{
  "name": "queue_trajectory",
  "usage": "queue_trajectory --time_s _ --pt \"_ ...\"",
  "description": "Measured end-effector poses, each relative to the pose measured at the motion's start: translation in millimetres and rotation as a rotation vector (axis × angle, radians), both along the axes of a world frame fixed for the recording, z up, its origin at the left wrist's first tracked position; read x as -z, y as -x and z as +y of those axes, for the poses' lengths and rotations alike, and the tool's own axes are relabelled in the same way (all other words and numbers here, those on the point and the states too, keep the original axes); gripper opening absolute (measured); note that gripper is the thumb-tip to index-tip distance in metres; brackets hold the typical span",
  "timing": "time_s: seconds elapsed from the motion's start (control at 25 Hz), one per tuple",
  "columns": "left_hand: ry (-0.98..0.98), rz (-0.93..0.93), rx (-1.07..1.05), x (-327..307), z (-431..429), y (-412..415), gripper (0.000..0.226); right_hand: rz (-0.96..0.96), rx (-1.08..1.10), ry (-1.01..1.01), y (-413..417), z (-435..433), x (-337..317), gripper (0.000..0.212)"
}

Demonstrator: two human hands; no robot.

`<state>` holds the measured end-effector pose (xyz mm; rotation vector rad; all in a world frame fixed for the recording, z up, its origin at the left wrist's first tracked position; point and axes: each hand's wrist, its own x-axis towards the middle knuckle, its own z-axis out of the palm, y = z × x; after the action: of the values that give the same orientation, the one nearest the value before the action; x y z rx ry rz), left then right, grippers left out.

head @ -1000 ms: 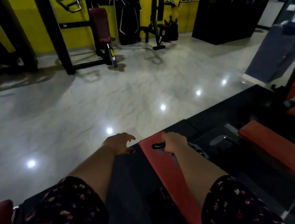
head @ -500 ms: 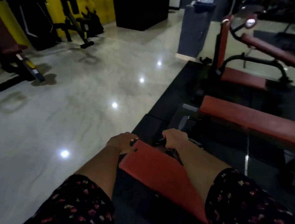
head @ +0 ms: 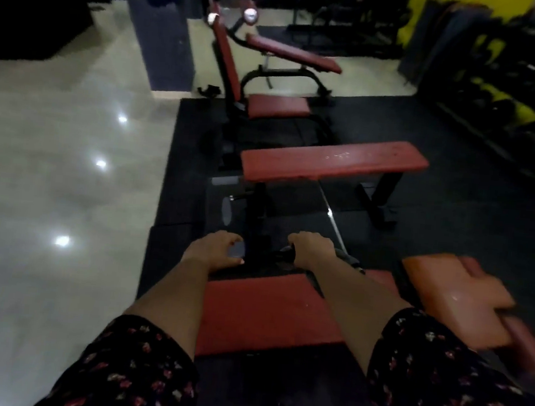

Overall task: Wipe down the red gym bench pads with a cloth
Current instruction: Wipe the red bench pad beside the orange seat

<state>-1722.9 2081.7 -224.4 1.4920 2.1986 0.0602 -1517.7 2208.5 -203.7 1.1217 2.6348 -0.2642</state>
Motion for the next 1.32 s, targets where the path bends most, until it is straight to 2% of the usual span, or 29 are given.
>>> queue_trajectory --time_s 0.2,0.4,0.52,0.76,0.92,1.12,1.32 --pt "-0.043 -0.02 0.234 3 76 -59 0.064 -0.016 0.253 -0.006 -79 26 6 0.021" --pt "-0.017 0.094 0.529 10 138 -122 0.065 0.008 0.456 0.032 -145 55 33 0.027" --pt "-0.011 0.12 0.63 11 163 -150 0.065 -0.036 0.53 0.055 -171 69 38 0.035" --pt "-0.007 0.067 0.696 21 198 -186 0.066 0.033 0.701 0.068 -205 89 50 0.036" --pt "0.013 0.031 0.719 29 199 -191 0.067 -0.046 0.782 0.072 -217 75 57 0.035" --pt "0.022 -0.003 0.756 38 208 -180 0.068 -0.027 0.92 0.111 -207 62 56 0.031" --pt "0.005 0.028 0.846 78 218 -174 0.07 -0.038 1.041 0.144 -193 38 84 0.051"
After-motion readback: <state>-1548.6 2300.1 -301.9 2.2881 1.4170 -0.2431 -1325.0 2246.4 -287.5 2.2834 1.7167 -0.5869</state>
